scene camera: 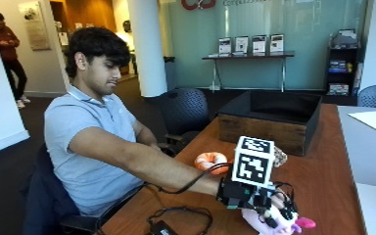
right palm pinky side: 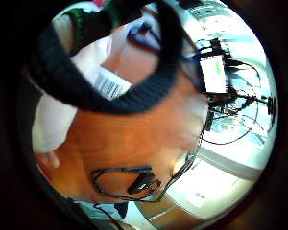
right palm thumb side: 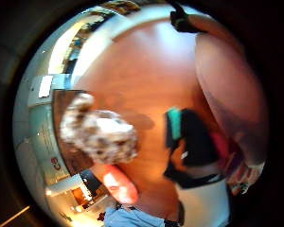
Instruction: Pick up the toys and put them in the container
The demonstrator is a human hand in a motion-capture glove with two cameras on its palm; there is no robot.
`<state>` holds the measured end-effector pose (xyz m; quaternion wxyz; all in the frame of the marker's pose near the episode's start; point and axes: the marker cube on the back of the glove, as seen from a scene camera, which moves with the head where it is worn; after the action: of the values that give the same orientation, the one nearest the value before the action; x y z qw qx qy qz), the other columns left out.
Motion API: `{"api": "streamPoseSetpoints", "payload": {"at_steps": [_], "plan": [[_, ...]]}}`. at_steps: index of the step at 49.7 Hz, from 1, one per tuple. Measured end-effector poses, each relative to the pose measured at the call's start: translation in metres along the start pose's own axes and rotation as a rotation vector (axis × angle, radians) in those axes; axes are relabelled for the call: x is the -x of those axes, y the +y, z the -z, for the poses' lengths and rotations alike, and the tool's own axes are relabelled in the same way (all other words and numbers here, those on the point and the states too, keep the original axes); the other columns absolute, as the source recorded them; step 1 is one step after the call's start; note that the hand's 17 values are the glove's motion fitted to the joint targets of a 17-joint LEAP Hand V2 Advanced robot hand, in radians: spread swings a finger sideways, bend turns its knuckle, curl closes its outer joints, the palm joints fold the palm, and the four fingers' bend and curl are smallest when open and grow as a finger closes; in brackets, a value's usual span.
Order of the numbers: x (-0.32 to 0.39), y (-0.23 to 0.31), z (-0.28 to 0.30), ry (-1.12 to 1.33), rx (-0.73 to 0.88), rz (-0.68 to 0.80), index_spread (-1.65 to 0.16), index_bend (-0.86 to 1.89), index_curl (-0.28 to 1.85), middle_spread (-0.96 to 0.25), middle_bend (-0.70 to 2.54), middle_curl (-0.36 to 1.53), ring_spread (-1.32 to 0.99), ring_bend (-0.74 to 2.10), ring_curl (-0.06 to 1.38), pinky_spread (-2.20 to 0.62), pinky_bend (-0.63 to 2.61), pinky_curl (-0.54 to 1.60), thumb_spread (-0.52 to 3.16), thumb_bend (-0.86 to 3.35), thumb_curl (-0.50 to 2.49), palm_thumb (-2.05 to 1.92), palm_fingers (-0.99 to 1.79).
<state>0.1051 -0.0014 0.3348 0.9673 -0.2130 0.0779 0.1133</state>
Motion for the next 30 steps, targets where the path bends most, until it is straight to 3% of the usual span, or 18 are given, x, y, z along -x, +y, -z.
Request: {"api": "streamPoseSetpoints", "payload": {"at_steps": [4, 10, 19, 30], "plan": [[0.007, -0.002, 0.002, 0.023, -0.175, 0.050, -0.35, 0.34, 0.30, -0.03, 0.19, 0.20, -0.07, 0.26, 0.15, -0.01, 0.83, 0.33, 1.65, 0.13, 0.18, 0.17, 0.22], [0.014, -0.004, 0.026, -0.007, -0.200, 0.080, -0.32, 0.37, 0.31, -0.06, 0.27, 0.24, -0.11, 0.46, 0.20, -0.12, 0.81, 0.32, 1.69, 0.35, 0.28, 0.48, 0.64], [0.032, 0.004, 0.072, -0.073, -0.254, 0.092, -0.30, 0.36, 0.36, -0.07, 0.32, 0.29, -0.15, 0.61, 0.27, -0.19, 0.82, 0.36, 1.61, 0.54, 0.40, 0.75, 0.74], [0.074, 0.022, 0.169, -0.127, -0.364, 0.158, -0.29, 0.36, 0.39, -0.08, 0.35, 0.34, -0.17, 0.67, 0.31, -0.24, 0.85, 0.39, 1.60, 0.63, 0.46, 0.83, 0.74]]}}
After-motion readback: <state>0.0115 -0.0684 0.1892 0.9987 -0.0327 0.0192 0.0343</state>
